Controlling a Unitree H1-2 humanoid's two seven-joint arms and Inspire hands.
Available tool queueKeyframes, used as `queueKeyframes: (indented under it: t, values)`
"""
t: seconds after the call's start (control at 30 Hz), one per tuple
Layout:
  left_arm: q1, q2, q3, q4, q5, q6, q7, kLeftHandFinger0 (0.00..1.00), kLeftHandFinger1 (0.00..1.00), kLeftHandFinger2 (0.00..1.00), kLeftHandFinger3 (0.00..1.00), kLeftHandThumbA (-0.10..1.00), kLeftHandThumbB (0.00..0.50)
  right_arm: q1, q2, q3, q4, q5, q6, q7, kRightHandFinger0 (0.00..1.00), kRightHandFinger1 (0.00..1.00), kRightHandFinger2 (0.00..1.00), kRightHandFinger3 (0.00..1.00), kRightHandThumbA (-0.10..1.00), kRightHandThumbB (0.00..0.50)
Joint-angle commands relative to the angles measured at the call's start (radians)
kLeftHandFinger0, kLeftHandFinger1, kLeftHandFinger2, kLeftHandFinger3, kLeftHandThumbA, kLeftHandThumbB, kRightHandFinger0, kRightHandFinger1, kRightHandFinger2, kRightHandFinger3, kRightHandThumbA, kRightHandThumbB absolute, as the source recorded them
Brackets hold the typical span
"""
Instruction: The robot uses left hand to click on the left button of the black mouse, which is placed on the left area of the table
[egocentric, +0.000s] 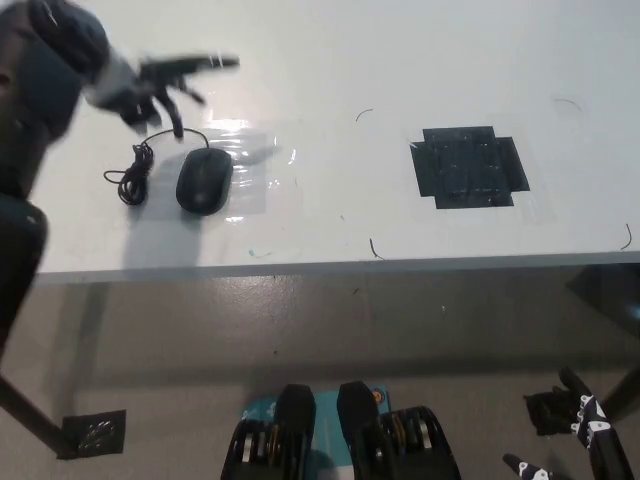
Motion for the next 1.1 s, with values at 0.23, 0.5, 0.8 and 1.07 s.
queueKeyframes:
  t: [0.23, 0.5, 0.8, 1.07]
  values:
    - [0.134, 0.234, 0.326, -0.841, -0.349, 0.241, -0.264, 0.00, 0.12, 0.58, 1.00, 1.00, 0.448, 0.022, -0.004, -0.005, 0.011, 0.036, -0.053, 0.009, 0.75, 0.93, 1.00, 1.00, 1.00, 0.105]
    - [0.798, 0.098, 0.608, -1.919, -0.848, 0.241, 0.279, 0.00, 0.00, 0.00, 1.00, 1.00, 0.432, 0.031, 0.010, 0.006, 0.055, 0.029, -0.076, 0.006, 0.72, 0.90, 1.00, 1.00, 1.00, 0.107]
    - [1.500, -0.076, 0.622, -2.295, -1.002, -0.089, 0.365, 0.00, 0.00, 0.01, 1.00, 1.00, 0.391, 0.042, 0.033, 0.026, 0.080, 0.015, -0.076, -0.009, 0.70, 0.89, 1.00, 1.00, 1.00, 0.089]
    - [1.833, -0.239, 0.567, -2.153, -0.909, -0.313, 0.246, 0.00, 0.00, 0.00, 1.00, 1.00, 0.363, 0.036, 0.036, 0.033, 0.092, 0.038, -0.076, 0.004, 0.71, 0.91, 1.00, 1.00, 1.00, 0.094]
